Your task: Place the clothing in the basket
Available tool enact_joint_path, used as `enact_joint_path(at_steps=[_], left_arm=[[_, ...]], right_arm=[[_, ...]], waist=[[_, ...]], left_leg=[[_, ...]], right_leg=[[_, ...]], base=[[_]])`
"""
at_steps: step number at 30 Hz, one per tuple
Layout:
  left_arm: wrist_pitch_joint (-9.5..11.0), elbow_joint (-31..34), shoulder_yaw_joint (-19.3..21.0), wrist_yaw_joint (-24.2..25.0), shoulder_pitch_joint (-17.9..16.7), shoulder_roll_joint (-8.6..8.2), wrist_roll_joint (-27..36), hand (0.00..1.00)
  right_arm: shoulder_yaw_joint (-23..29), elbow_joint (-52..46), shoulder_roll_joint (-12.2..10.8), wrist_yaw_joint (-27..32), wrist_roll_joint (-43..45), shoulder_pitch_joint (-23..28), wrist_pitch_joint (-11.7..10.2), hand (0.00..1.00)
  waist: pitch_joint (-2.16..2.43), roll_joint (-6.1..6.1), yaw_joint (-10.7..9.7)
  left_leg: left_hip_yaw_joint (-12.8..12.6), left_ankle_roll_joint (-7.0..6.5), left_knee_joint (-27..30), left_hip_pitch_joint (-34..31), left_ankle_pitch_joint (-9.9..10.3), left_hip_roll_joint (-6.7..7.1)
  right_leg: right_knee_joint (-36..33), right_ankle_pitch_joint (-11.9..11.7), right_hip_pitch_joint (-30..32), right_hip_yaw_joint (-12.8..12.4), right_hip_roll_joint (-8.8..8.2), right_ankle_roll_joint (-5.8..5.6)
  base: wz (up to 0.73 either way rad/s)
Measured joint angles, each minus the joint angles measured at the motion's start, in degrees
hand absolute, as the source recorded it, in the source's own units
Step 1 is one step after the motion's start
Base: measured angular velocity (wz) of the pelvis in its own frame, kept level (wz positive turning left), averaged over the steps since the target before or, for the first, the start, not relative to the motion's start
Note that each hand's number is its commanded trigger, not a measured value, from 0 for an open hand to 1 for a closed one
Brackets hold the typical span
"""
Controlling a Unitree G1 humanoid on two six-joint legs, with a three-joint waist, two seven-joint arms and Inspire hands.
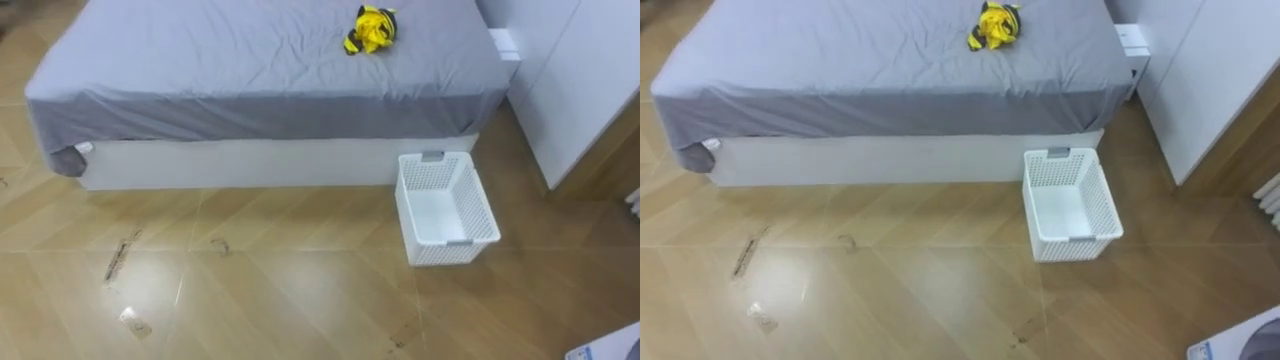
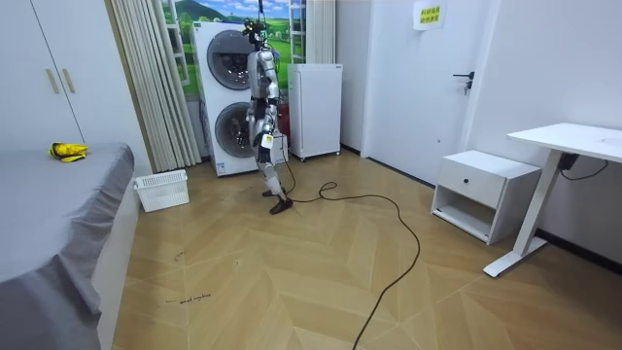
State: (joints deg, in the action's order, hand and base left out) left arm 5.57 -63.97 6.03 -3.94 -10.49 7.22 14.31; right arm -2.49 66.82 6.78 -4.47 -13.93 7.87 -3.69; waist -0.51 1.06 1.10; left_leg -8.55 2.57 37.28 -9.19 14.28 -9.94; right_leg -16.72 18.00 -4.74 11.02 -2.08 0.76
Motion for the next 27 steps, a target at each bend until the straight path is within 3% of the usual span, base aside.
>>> enact_joint_path(at_steps=[1,2,3,4,5,7,8,10,11,12,13,14,15,16,17,18,19,20,21,22,24,25,26,27], left_arm=[[0.12,0.13,0.14,0.02,-0.05,-0.07,1.68,0.0],[0.24,0.26,-0.32,0.02,0.18,-0.13,2.66,0.0],[0.68,0.99,-1.38,0.03,0.23,-0.46,4.56,0.0],[1.6,1.67,-1.76,0.01,-0.23,-0.86,6.45,0.0],[1.92,1.76,-1.76,-0.04,-0.51,-0.97,6.59,0.0],[2.02,1.69,-1.72,-0.83,-3.34,-1.04,6.42,0.0],[2.01,1.6,-1.72,-1.0,-3.9,-1.16,6.41,0.0],[2.01,1.26,-1.75,-1.24,-4.51,-1.47,6.5,0.0],[2.03,1.29,-1.75,-1.19,-4.4,-1.47,6.4,0.0],[2.17,1.13,-1.73,-1.22,-3.84,-1.4,6.41,0.0],[2.36,1.17,-1.66,-1.16,-3.58,-1.33,6.41,0.0],[2.42,1.13,-1.68,-1.1,-3.5,-1.24,6.38,0.0],[2.47,1.06,-1.77,-0.84,-3.28,-0.99,6.49,0.0],[2.56,0.86,-1.96,-0.9,-2.95,-0.98,6.49,0.0],[2.56,0.86,-2.33,-0.91,-2.67,-1.01,6.47,0.0],[2.66,1.0,-3.19,-0.96,-1.6,-0.82,6.17,0.0],[2.73,0.86,-3.72,-1.38,-0.11,-0.76,5.19,0.0],[2.76,1.02,-3.83,-1.7,0.45,-0.92,4.45,0.0],[2.94,0.96,-4.04,-1.96,1.59,-1.26,3.43,0.0],[3.03,1.15,-4.47,-1.86,2.26,-1.37,3.49,0.0],[3.08,2.12,-5.82,-1.52,2.28,-1.22,3.52,0.0],[3.0,2.17,-7.08,-1.37,2.38,-1.14,3.47,0.0],[2.82,2.3,-7.66,-1.37,2.36,-1.11,3.28,0.0],[2.26,2.38,-8.31,-1.31,2.08,-1.21,2.18,0.0]], right_arm=[[0.03,-0.01,0.34,0.11,-0.58,0.37,0.05,0.0],[0.03,-0.02,0.6,0.19,-1.14,0.38,0.08,0.0],[-0.05,-0.04,0.93,0.24,-1.9,0.25,0.08,0.0],[-0.01,-0.03,1.54,0.22,-2.04,0.06,0.09,0.0],[-0.02,0.0,1.64,0.18,-2.03,0.11,0.11,0.0],[-0.2,-0.06,1.57,0.18,-1.96,0.56,0.62,0.0],[-0.2,-0.12,1.57,0.27,-1.9,0.79,0.62,0.0],[0.1,-0.11,1.56,0.78,-1.15,1.21,0.78,0.0],[0.51,-0.14,1.53,0.79,-1.18,1.09,0.76,0.0],[1.4,0.01,1.52,0.92,-1.2,1.09,0.55,0.0],[2.03,-0.15,1.53,1.45,-1.17,0.97,0.15,0.0],[2.1,-0.21,1.46,1.85,-1.04,1.05,-0.22,0.0],[2.02,-0.3,1.17,2.51,-1.24,0.79,-0.64,0.0],[2.0,-0.39,0.97,2.96,-1.28,0.81,-0.66,0.0],[2.07,-0.52,0.93,3.15,-1.44,0.89,-0.69,0.0],[2.07,-1.22,0.77,3.51,-1.33,1.04,-0.72,0.0],[2.06,-2.86,0.59,3.87,-1.3,0.88,-0.73,0.0],[2.05,-3.46,0.59,3.84,-1.28,0.62,-0.77,0.0],[1.97,-4.77,0.61,3.98,-1.25,-0.7,-0.7,0.0],[1.53,-7.22,0.56,4.29,-1.44,-1.35,-0.73,0.0],[1.3,-9.85,0.31,4.7,-1.51,-2.08,-1.26,0.0],[1.08,-10.73,0.28,5.33,-1.53,-2.27,-1.4,0.0],[1.08,-11.05,0.18,5.7,-1.48,-2.29,-1.45,0.0],[1.04,-11.72,0.22,6.41,-1.56,-2.31,-1.54,0.0]], waist=[[0.03,-0.1,-0.48],[0.03,-0.12,-0.75],[-0.02,-0.15,-0.6],[0.16,0.2,-0.03],[0.07,0.06,0.44],[-0.04,-0.05,1.55],[-0.02,-0.01,1.49],[0.25,1.32,1.23],[0.83,1.53,0.95],[0.47,2.63,0.59],[0.44,2.5,0.6],[0.44,2.36,0.72],[0.35,2.25,0.83],[0.12,2.21,0.74],[0.45,1.5,0.56],[0.69,1.23,0.6],[0.51,1.09,0.92],[0.29,0.82,0.91],[-0.16,-0.26,1.06],[-0.3,-1.02,0.97],[-0.49,-1.93,0.59],[-0.65,-2.13,0.17],[-0.55,-2.22,-0.16],[-0.56,-2.09,-0.49]], left_leg=[[0.74,-1.7,2.53,-2.7,1.15,0.87],[0.73,-2.41,2.01,-4.23,1.56,2.12],[0.36,-2.43,-1.12,-7.5,1.26,4.89],[-0.97,-1.97,-7.43,-10.3,-0.68,7.25],[-1.01,-1.58,-11.42,-11.29,-2.22,8.25],[-0.8,-2.05,-20.93,-13.68,-10.9,9.18],[-0.82,-2.43,-22.06,-14.17,-12.73,9.22],[-3.22,-5.66,-20.79,-16.35,-18.63,10.62],[-3.72,-6.78,-19.17,-16.79,-18.41,11.48],[-4.84,-8.16,-14.5,-18.32,-14.82,12.63],[-5.77,-8.24,-10.36,-18.88,-11.41,12.64],[-5.97,-8.33,-8.49,-18.78,-9.54,12.57],[-6.64,-8.74,-6.07,-17.18,-6.52,12.59],[-7.33,-9.1,-6.14,-14.24,-4.05,12.85],[-7.34,-9.07,-7.06,-12.26,-2.97,12.99],[-7.03,-9.35,-10.47,-8.38,-1.84,13.93],[-6.39,-9.51,-13.26,-4.88,-1.31,14.54],[-6.05,-9.41,-14.55,-3.17,-1.09,14.59],[-4.44,-9.12,-16.85,0.06,-0.76,14.4],[-2.59,-8.85,-18.93,2.93,-0.38,14.16],[-1.49,-8.18,-20.72,7.01,1.16,13.11],[-0.18,-7.63,-21.61,9.3,2.37,12.6],[0.62,-7.31,-22.08,10.67,2.91,12.42],[1.4,-6.37,-23.2,13.32,4.17,11.81]], right_leg=[[0.02,0.66,-1.14,0.07,0.12,0.67],[0.03,1.34,-1.47,0.14,-0.04,1.31],[-0.12,2.07,-1.59,0.06,-0.58,1.12],[-0.08,2.78,-1.81,-0.07,-1.15,0.92],[-0.01,3.16,-1.98,0.02,-1.51,0.9],[0.56,5.22,-4.54,-0.46,-3.16,-0.7],[1.07,5.77,-5.33,-0.73,-3.4,-1.06],[2.37,7.59,-7.16,-1.63,-5.95,-3.81],[2.93,7.92,-7.31,-1.75,-6.83,-4.24],[3.12,7.93,-7.54,-2.87,-8.31,-4.71],[1.4,6.65,-7.67,-3.16,-9.24,-6.05],[-0.69,5.98,-7.52,-3.25,-9.65,-6.36],[-7.4,3.85,-6.49,-3.91,-10.49,-6.38],[-15.39,-0.95,-4.41,-4.44,-11.0,-6.04],[-19.45,-4.55,-3.19,-4.58,-11.08,-5.6],[-27.35,-12.71,-0.27,-4.61,-11.83,-4.75],[-34.36,-13.74,3.63,-4.73,-11.82,-4.02],[-37.31,-11.01,6.24,-4.41,-11.36,-3.21],[-40.72,-5.62,11.35,-3.39,-9.55,-1.38],[-40.38,-1.92,16.26,-2.28,-7.25,-0.4],[-32.84,0.39,22.64,-0.54,-3.49,0.04],[-24.39,-0.13,25.1,-0.12,-1.92,0.15],[-19.4,-1.1,26.0,-0.05,-1.58,0.09],[-11.43,-6.68,26.8,0.26,-1.62,0.61]], base=[[0.2],[0.23],[0.0],[-0.18],[-0.48],[-0.61],[-0.36],[-0.09],[0.0],[0.0],[-0.07],[-0.12],[-0.05],[0.03],[0.22],[0.23],[0.14],[0.0],[-0.05],[0.0],[0.18],[0.41],[0.65],[0.73]])
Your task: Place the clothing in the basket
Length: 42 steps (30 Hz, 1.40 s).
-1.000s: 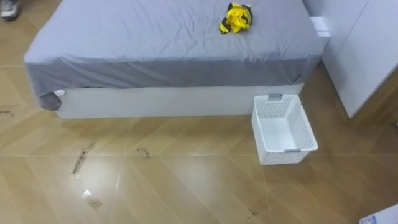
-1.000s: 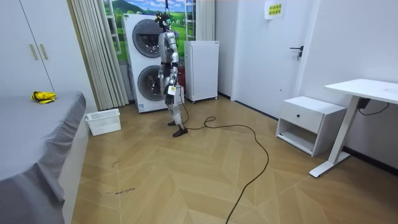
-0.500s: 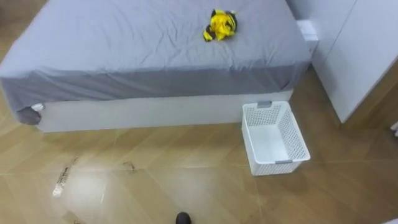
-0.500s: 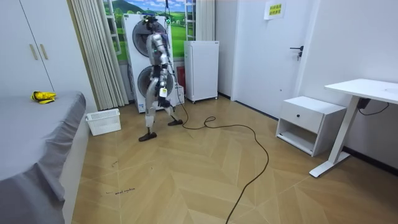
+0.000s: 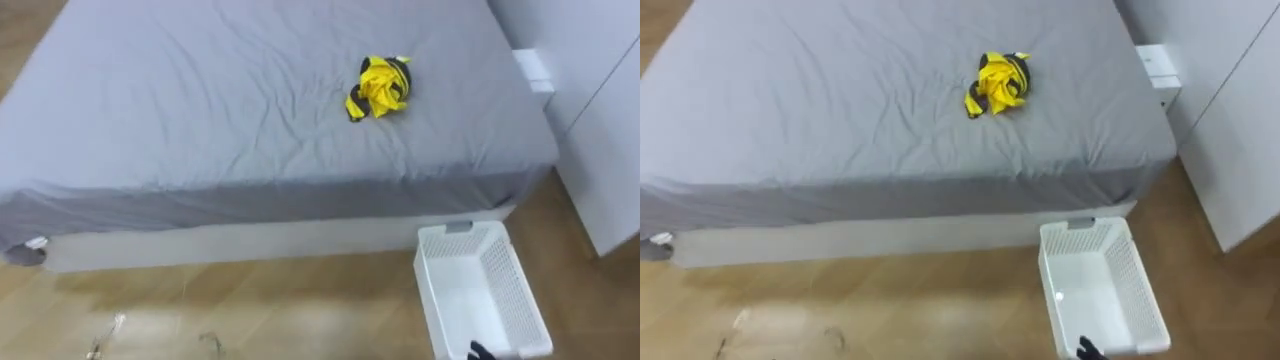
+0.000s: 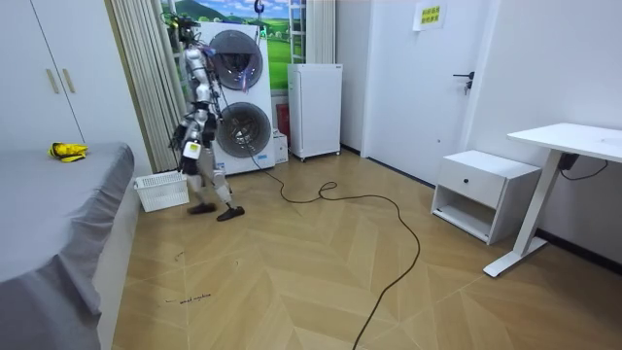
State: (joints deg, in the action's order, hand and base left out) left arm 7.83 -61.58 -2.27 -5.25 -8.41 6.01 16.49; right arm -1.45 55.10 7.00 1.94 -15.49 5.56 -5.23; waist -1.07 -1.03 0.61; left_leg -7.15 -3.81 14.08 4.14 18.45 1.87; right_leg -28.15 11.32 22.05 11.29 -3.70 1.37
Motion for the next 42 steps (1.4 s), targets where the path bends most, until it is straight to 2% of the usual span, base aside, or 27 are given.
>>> enact_joint_path(at_steps=[1,2,3,4,6,7,8,9,10,11,12,13,15,17,18,21,22,23,24,25,26,31,33,34,38,41,42], left_arm=[[-0.44,-0.13,-0.62,0.41,-0.57,-0.18,-0.23,0.0],[-0.43,-0.05,-0.83,0.74,-1.04,-0.12,-0.23,0.0],[-0.55,-0.03,-1.03,1.13,-1.89,-0.19,-0.17,0.0],[-0.53,-0.09,-1.2,1.66,-2.86,-0.19,-0.18,0.0],[-0.53,-0.56,-1.02,2.38,-3.52,-0.12,-0.55,0.0],[-0.53,-0.56,-0.59,2.53,-3.57,-0.14,-1.02,0.0],[-0.51,-0.15,-0.43,2.55,-3.55,-0.11,-1.04,0.0],[-0.31,0.91,-0.09,2.51,-5.02,0.88,-0.67,0.0],[-0.53,0.85,-0.13,2.4,-5.81,1.6,-0.41,0.0],[-0.96,0.94,-0.11,2.17,-6.24,1.52,-0.51,0.0],[-1.43,0.93,0.3,1.99,-6.61,1.56,-0.43,0.0],[-1.51,0.72,1.07,1.93,-7.14,1.55,-0.26,0.0],[-1.37,1.11,2.15,1.64,-6.75,1.53,-0.3,0.0],[-1.31,2.01,2.07,0.96,-6.28,1.49,-0.28,0.0],[-1.28,2.26,2.02,0.75,-5.84,1.41,-0.28,0.0],[-1.19,3.14,2.35,0.58,-5.91,1.22,-0.29,0.0],[-0.99,3.15,2.8,0.54,-5.66,0.99,-0.29,0.0],[-0.81,3.15,3.24,0.55,-5.53,0.93,-0.27,0.0],[-0.46,2.89,3.38,0.5,-5.64,0.92,-0.28,0.0],[-0.32,2.23,3.35,0.51,-5.54,1.0,-0.28,0.0],[-0.28,1.91,3.24,0.53,-5.39,1.01,-0.27,0.0],[-0.55,-0.32,2.76,1.01,-4.93,1.15,-0.28,0.0],[-0.75,-0.33,2.73,1.11,-4.48,1.18,-0.18,0.0],[-0.84,-0.33,3.04,1.37,-4.11,1.19,-0.17,0.0],[-1.31,-0.34,3.21,2.0,-3.04,1.2,-0.37,0.0],[-1.7,-0.95,3.07,1.92,-1.84,1.28,-0.39,0.0],[-1.91,-1.14,3.04,1.92,-1.45,1.31,-0.41,0.0]], right_arm=[[0.04,-0.16,0.1,0.54,-0.11,0.02,-0.45,0.0],[0.06,-0.55,0.08,0.74,-0.28,-0.04,-0.66,0.0],[0.39,-2.08,0.13,1.02,-0.62,-0.23,-1.45,0.0],[0.56,-4.2,0.2,1.3,-0.63,-0.89,-1.95,0.0],[0.64,-9.22,0.27,2.35,0.08,-1.73,-2.69,0.0],[1.1,-11.36,0.36,2.96,0.22,-2.33,-2.92,0.0],[1.25,-12.38,0.42,3.14,0.41,-2.63,-2.94,0.0],[0.96,-14.71,-0.04,3.04,0.51,-2.75,-2.73,0.0],[0.78,-17.96,-0.3,2.96,0.71,-2.67,-2.22,0.0],[0.67,-19.34,-0.21,3.05,0.94,-2.85,-2.08,0.0],[0.14,-22.17,-0.25,3.46,1.61,-2.3,-2.22,0.0],[-0.9,-23.11,-0.28,3.92,2.77,-2.32,-2.41,0.0],[-1.65,-23.61,-0.25,4.71,4.6,-2.14,-2.26,0.0],[-1.64,-24.29,-0.16,4.98,4.44,-2.0,-2.17,0.0],[-1.7,-25.13,0.04,5.29,4.58,-1.83,-2.18,0.0],[-2.47,-29.13,0.06,5.54,4.95,-0.76,-2.13,0.0],[-3.03,-30.46,0.08,5.68,5.22,-0.87,-2.16,0.0],[-3.27,-31.02,-0.01,5.89,5.46,-0.89,-2.16,0.0],[-4.03,-31.55,0.06,6.2,6.45,-0.89,-2.27,0.0],[-4.34,-31.54,-0.15,6.11,7.31,-0.81,-2.31,0.0],[-4.42,-31.54,-0.14,6.12,7.6,-0.81,-2.31,0.0],[-4.22,-31.49,-0.04,7.59,9.79,-0.8,-2.31,0.0],[-4.48,-31.46,-0.06,8.29,9.8,-1.4,-2.31,0.0],[-4.85,-31.28,-0.06,8.85,10.09,-2.11,-2.31,0.0],[-5.75,-30.96,-0.04,9.51,11.96,-2.71,-2.28,0.0],[-7.42,-26.57,0.02,10.07,13.47,-6.61,-1.96,0.0],[-7.47,-25.28,0.15,10.14,13.8,-8.1,-0.96,0.0]], waist=[[0.2,-0.08,-0.16],[0.7,-0.44,-0.03],[1.77,-0.75,0.51],[1.44,-1.37,1.76],[0.88,-2.24,2.62],[0.32,-2.47,2.39],[-0.15,-2.48,2.17],[0.62,-1.73,2.27],[1.14,-1.37,3.12],[1.02,-1.91,2.92],[0.9,-1.97,2.2],[0.75,-1.73,1.38],[0.55,-1.14,0.52],[0.28,-0.64,-0.49],[0.23,-0.39,-0.27],[0.36,-0.06,1.14],[0.47,0.21,1.78],[0.57,0.44,2.02],[1.3,0.43,2.29],[2.02,0.59,2.24],[2.04,0.82,1.99],[1.66,1.27,1.23],[0.99,1.42,1.43],[0.85,1.5,1.7],[0.78,1.54,3.11],[0.7,1.65,3.09],[0.65,1.72,3.11]], left_leg=[[1.62,1.09,-0.34,2.7,1.29,-1.46],[2.34,1.74,-0.38,3.28,1.83,-2.13],[2.95,3.26,0.44,3.47,2.79,-3.22],[2.62,4.55,0.03,4.07,2.23,-4.69],[2.53,6.66,-1.23,5.4,1.09,-5.91],[2.88,7.27,-2.09,7.0,-0.1,-6.38],[3.51,7.13,-1.87,8.44,-0.71,-6.48],[3.9,7.87,0.55,8.43,-0.09,-7.0],[2.54,8.34,6.23,7.32,1.64,-7.49],[2.39,8.4,9.69,6.43,1.84,-8.25],[2.34,9.02,16.07,4.19,-0.37,-8.35],[1.96,9.05,20.99,2.68,-3.38,-8.62],[0.82,8.7,22.58,0.36,-2.65,-9.13],[0.72,7.53,22.4,-3.75,-1.76,-8.64],[0.47,7.03,20.92,-6.53,-0.81,-7.79],[-1.03,6.99,12.37,-11.73,-1.08,-6.53],[-0.68,6.61,7.59,-13.4,-2.42,-5.92],[-0.72,6.19,6.42,-14.11,-4.47,-5.44],[-0.56,5.7,4.06,-14.49,-9.03,-5.11],[-0.63,4.47,2.86,-13.58,-10.1,-4.93],[-0.64,4.33,2.06,-13.0,-10.33,-4.49],[-0.52,4.09,-2.07,-10.31,-10.62,-3.11],[-0.38,4.07,-2.74,-10.51,-10.63,-2.92],[-0.38,4.06,-2.85,-11.19,-10.63,-2.83],[0.07,4.06,-2.89,-13.15,-10.63,-2.72],[2.51,4.07,-3.14,-14.27,-10.64,-2.5],[2.8,4.05,-3.15,-14.59,-10.68,-2.41]], right_leg=[[4.66,-6.27,0.23,0.24,0.81,0.38],[5.93,-8.34,0.18,0.47,1.29,1.26],[5.97,-8.78,-0.89,1.48,2.66,3.01],[5.72,-8.38,-2.33,2.4,4.05,4.75],[3.97,-6.85,-3.38,2.94,4.87,5.48],[-1.32,-5.51,-2.59,3.42,4.52,6.18],[-4.95,-3.99,-0.77,4.57,4.25,5.7],[-2.41,-3.71,-0.03,4.72,4.88,5.26],[0.2,-4.02,-0.79,5.98,5.38,7.31],[-0.06,-3.43,-1.95,6.41,5.69,7.73],[0.74,-1.94,-4.1,6.65,5.98,8.31],[2.67,-1.45,-6.77,6.15,6.04,8.18],[6.26,-1.45,-10.64,5.96,6.0,8.11],[9.25,-1.16,-13.24,5.59,5.98,7.74],[10.51,-1.24,-14.29,4.54,5.98,7.55],[11.65,-1.15,-15.17,2.1,5.92,7.26],[11.63,-1.08,-15.13,0.62,5.92,7.11],[11.74,-1.07,-15.07,0.13,5.85,6.93],[12.67,-1.2,-15.23,-0.24,5.98,6.54],[13.79,-1.32,-15.85,-0.34,5.79,6.08],[14.5,-1.44,-16.46,-0.35,5.69,5.9],[17.58,-1.84,-18.56,-0.31,5.09,4.74],[17.66,-1.79,-18.66,-0.08,5.01,4.58],[17.66,-1.76,-17.88,-0.1,5.0,4.54],[17.64,-1.71,-15.97,0.15,4.99,4.45],[17.5,-1.71,-15.17,1.92,4.94,4.45],[17.53,-1.71,-15.04,2.78,4.82,4.45]], base=[[0.67],[0.42],[0.04],[-0.03],[0.11],[0.28],[0.31],[0.0],[-0.13],[-0.2],[0.0],[0.1],[0.18],[0.13],[-0.2],[-0.45],[-0.64],[-0.61],[-0.46],[-0.35],[-0.09],[0.02],[0.06],[0.03],[0.05],[0.19],[0.23]])
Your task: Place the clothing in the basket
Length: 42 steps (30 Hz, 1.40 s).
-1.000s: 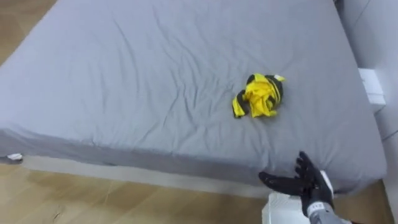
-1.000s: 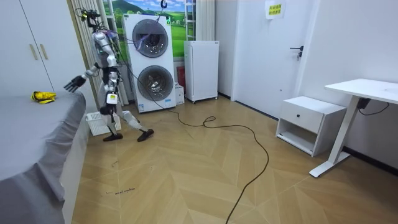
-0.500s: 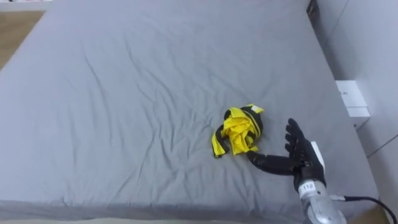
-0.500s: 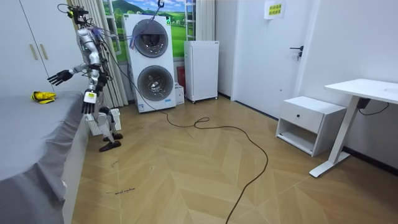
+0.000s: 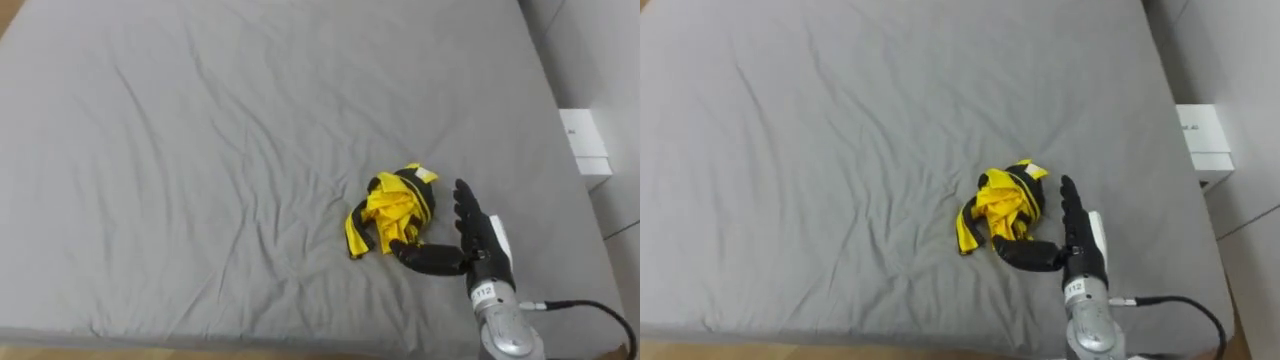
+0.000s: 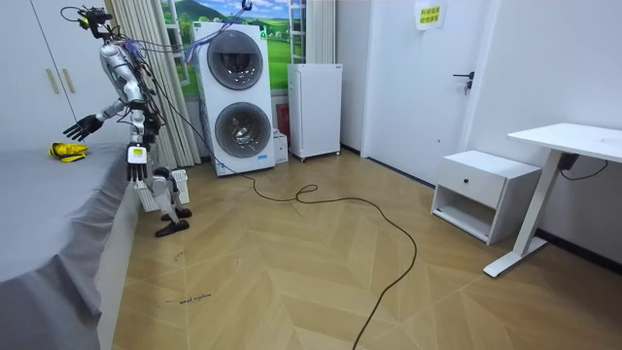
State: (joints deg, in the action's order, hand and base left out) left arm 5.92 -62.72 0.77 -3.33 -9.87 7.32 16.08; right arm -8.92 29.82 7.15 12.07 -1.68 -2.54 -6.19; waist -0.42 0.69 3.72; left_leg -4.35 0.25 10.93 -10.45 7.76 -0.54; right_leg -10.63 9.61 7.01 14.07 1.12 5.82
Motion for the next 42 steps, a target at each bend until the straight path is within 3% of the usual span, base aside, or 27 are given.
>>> enact_joint_path(at_steps=[4,9,12,14,20,23,24,25,29,34,37,42], left_arm=[[-0.88,-1.22,0.06,0.08,1.36,0.64,-0.02,0.0],[-2.13,-1.41,-0.04,0.89,2.04,0.72,0.07,0.0],[-2.87,-2.58,-1.36,1.24,2.88,1.58,0.07,0.0],[-3.02,-3.12,-2.76,1.02,3.15,2.22,0.07,0.0],[-3.21,-3.93,-3.93,1.01,3.76,2.5,0.0,0.0],[-4.06,-3.92,-5.54,1.19,4.4,2.8,-0.11,0.0],[-4.62,-3.83,-5.72,1.25,4.58,2.8,-0.02,0.0],[-5.14,-3.71,-5.83,1.23,4.58,2.84,-0.1,0.0],[-6.4,-3.36,-5.88,1.07,4.61,2.9,-0.16,0.0],[-7.37,-2.45,-7.97,0.99,6.15,2.92,0.06,0.0],[-8.16,-2.42,-8.08,0.98,6.15,2.91,0.03,0.0],[-8.05,-2.04,-7.65,1.01,6.14,3.01,0.01,0.0]], right_arm=[[-0.54,3.02,0.39,1.1,-0.06,-4.45,0.98,0.0],[-1.3,9.27,1.32,2.22,-0.59,-8.75,1.24,0.0],[-2.95,17.68,2.02,4.07,-0.56,-12.48,1.23,0.0],[-3.37,21.21,2.04,4.99,-0.56,-14.72,0.93,0.0],[-2.76,27.83,2.14,8.68,-0.64,-17.91,-0.22,0.0],[-2.67,30.99,3.45,10.78,-1.28,-20.12,-0.03,0.0],[-2.65,32.76,4.22,11.16,-1.54,-21.05,-0.09,0.74],[-2.64,35.18,4.83,11.4,-1.39,-22.16,0.03,1.0],[-2.14,39.31,6.18,13.2,-0.85,-23.26,0.21,1.0],[-2.18,42.84,11.39,14.79,-1.16,-24.59,0.98,1.0],[-1.31,43.77,11.99,14.5,-2.58,-25.57,2.06,1.0],[3.23,43.49,11.94,14.14,-6.65,-24.46,2.0,1.0]], waist=[[-0.42,0.66,0.36],[-0.59,1.02,2.68],[-0.7,1.64,4.73],[-0.74,1.92,4.78],[-0.93,1.6,5.83],[-1.13,0.92,6.9],[-1.19,0.57,7.4],[-1.26,0.38,7.91],[-1.28,0.07,8.79],[-1.52,-0.7,9.22],[-1.62,-0.92,9.08],[-1.65,-1.16,8.92]], left_leg=[[1.56,-0.35,0.47,-1.33,-0.43,0.37],[1.74,-1.16,0.55,-2.12,-1.18,1.13],[2.0,-1.41,0.97,-2.82,-1.32,1.44],[2.21,-1.49,1.74,-4.07,-1.37,1.56],[2.73,-1.65,2.59,-5.85,-1.45,1.71],[3.28,-1.68,3.24,-7.36,-1.47,1.76],[3.42,-1.7,3.49,-8.0,-1.48,1.77],[3.42,-1.72,3.49,-8.36,-1.49,1.77],[3.74,-1.72,3.52,-9.41,-1.5,1.89],[4.62,-1.88,3.9,-10.85,-1.6,2.15],[4.73,-1.88,3.89,-10.92,-1.6,2.16],[4.78,-1.89,3.84,-10.83,-1.61,2.27]], right_leg=[[0.09,0.16,0.14,3.49,-0.7,-0.27],[0.1,0.52,0.31,4.82,-1.77,-0.79],[0.1,0.55,0.51,5.18,-2.08,-1.09],[0.13,0.47,1.16,6.03,-2.16,-1.22],[0.22,0.42,1.79,7.24,-2.2,-1.3],[0.99,0.42,2.36,8.16,-2.08,-1.3],[0.83,0.42,2.86,8.36,-2.11,-1.29],[0.65,0.41,3.3,8.37,-2.13,-1.27],[0.57,0.4,4.0,9.38,-2.21,-1.27],[0.74,0.5,4.34,11.12,-2.28,-1.41],[0.75,0.5,4.34,11.2,-2.28,-1.41],[0.84,0.51,4.29,9.9,-2.27,-1.44]], base=[[0.27],[0.21],[0.12],[0.2],[0.15],[0.16],[0.1],[0.08],[0.14],[0.26],[0.0],[0.0]])
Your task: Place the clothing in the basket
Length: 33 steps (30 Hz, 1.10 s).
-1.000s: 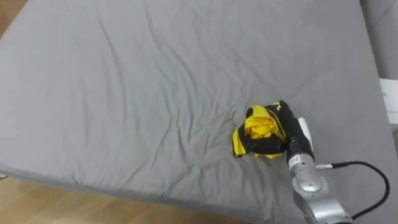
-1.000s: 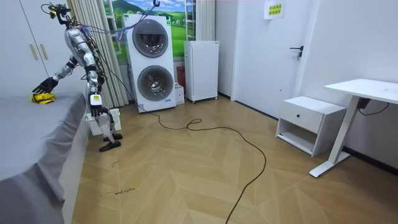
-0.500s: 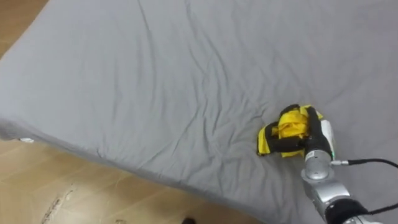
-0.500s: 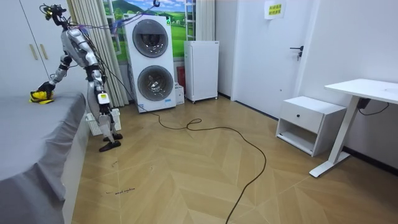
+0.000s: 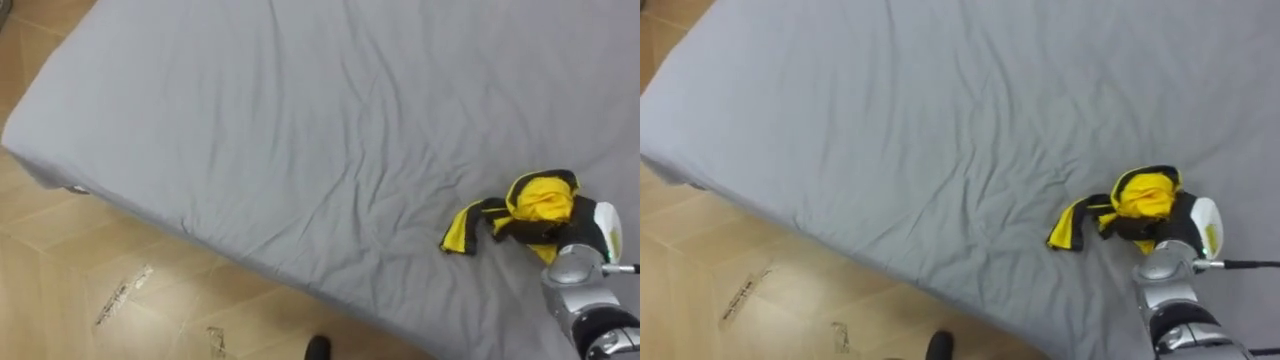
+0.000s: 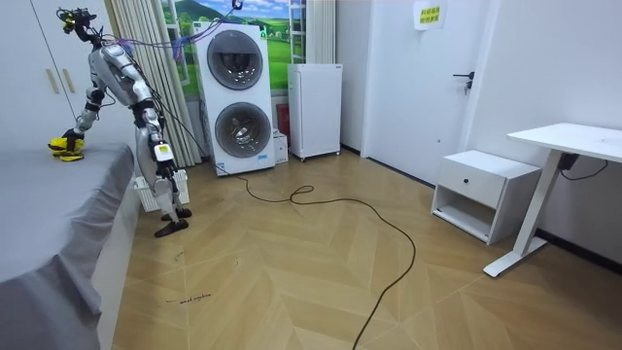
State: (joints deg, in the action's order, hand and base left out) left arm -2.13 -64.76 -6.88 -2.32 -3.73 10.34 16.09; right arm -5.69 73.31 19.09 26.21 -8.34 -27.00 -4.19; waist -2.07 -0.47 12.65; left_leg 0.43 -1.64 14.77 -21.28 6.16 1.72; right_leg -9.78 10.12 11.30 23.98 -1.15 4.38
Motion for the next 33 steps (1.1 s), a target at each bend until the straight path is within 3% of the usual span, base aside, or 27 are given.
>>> enact_joint_path(at_steps=[3,6,10,14,19,22,25,29,33], left_arm=[[0.08,0.64,0.0,-0.04,-0.06,-0.01,-0.13,0.0],[0.2,1.2,0.12,-0.58,-0.24,0.04,-0.62,0.0],[0.91,2.92,4.54,-1.28,-1.39,-0.01,-1.8,0.0],[1.73,2.81,6.6,-2.1,-2.12,-0.02,-1.87,0.0],[2.35,2.84,6.77,-0.88,-2.38,-0.13,-2.87,0.0],[1.76,2.93,6.94,-0.37,-3.63,-0.15,-4.64,0.0],[1.72,2.99,8.8,0.35,-5.42,-0.16,-5.46,0.0],[1.63,2.93,9.29,0.76,-6.17,-0.16,-6.53,0.0],[0.31,2.67,10.92,0.51,-7.04,-0.19,-8.88,0.0]], right_arm=[[0.79,-1.39,-0.01,-1.92,-2.34,1.25,0.05,1.0],[0.82,-5.71,-0.56,-3.4,-3.66,4.91,0.55,1.0],[1.94,-14.79,-0.99,-5.9,-3.18,14.08,1.53,1.0],[3.16,-21.24,-1.01,-6.54,-3.03,19.87,1.8,1.0],[7.5,-30.19,-0.98,-8.37,-2.7,23.83,3.03,1.0],[11.54,-37.98,-0.56,-8.04,-2.3,26.36,3.08,1.0],[14.88,-44.88,-0.88,-7.43,-0.01,30.54,2.99,1.0],[17.42,-49.67,-0.97,-7.01,4.62,32.97,3.05,1.0],[20.65,-53.08,-0.92,-6.83,5.47,34.8,3.05,1.0]], waist=[[0.09,0.16,-0.77],[0.21,0.65,-2.79],[1.13,2.83,-5.18],[1.81,3.93,-8.54],[1.82,4.1,-12.45],[2.03,3.76,-14.41],[2.11,3.68,-15.26],[2.09,3.7,-16.34],[2.08,3.76,-17.87]], left_leg=[[-0.26,-0.12,-0.37,0.87,-0.07,0.09],[-2.44,-0.12,-0.74,3.27,-0.07,0.07],[-5.63,-0.12,-3.11,8.81,-0.07,0.13],[-8.04,-0.24,-4.79,14.71,0.1,0.15],[-10.05,-0.27,-5.48,19.77,0.5,-0.12],[-11.39,-0.24,-5.6,21.45,1.45,-0.2],[-11.48,-0.09,-5.6,22.87,2.82,-1.02],[-12.85,-0.13,-5.84,23.43,3.13,-1.13],[-14.53,-0.25,-7.45,25.25,3.32,-1.26]], right_leg=[[-0.08,0.09,-0.53,-0.67,-0.06,-0.15],[0.08,0.3,-2.36,-2.98,-0.19,-0.5],[0.22,0.78,-5.68,-6.67,-0.56,-1.03],[0.35,0.97,-9.87,-9.93,-0.79,-1.37],[-0.04,0.99,-12.02,-15.17,-0.53,-1.42],[0.11,1.15,-12.72,-16.85,-0.21,-1.68],[-0.03,1.16,-13.33,-18.82,0.57,-1.7],[-0.28,1.19,-12.93,-20.63,0.77,-1.9],[-0.27,1.01,-13.26,-22.93,1.45,-2.07]], base=[[-0.03],[-0.12],[-0.38],[-0.51],[-0.54],[-0.37],[-0.3],[-0.26],[-0.25]])
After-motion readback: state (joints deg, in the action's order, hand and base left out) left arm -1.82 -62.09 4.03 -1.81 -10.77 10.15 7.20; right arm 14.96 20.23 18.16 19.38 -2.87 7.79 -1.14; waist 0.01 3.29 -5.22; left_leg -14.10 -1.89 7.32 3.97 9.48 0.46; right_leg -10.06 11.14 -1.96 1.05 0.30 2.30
